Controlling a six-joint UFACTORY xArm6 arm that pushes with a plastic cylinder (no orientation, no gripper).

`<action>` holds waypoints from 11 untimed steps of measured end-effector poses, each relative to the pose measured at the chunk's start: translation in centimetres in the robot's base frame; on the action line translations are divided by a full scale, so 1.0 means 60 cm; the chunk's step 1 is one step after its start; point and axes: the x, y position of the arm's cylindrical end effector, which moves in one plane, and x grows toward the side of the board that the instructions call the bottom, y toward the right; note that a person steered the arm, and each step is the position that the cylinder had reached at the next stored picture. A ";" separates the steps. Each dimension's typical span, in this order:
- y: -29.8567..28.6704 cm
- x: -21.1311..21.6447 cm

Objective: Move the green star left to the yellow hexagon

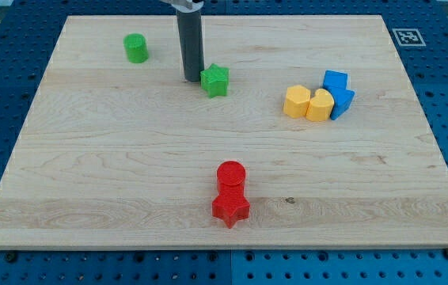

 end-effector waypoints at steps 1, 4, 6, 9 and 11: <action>0.010 0.009; 0.029 0.045; 0.058 0.045; 0.100 0.047; 0.125 0.049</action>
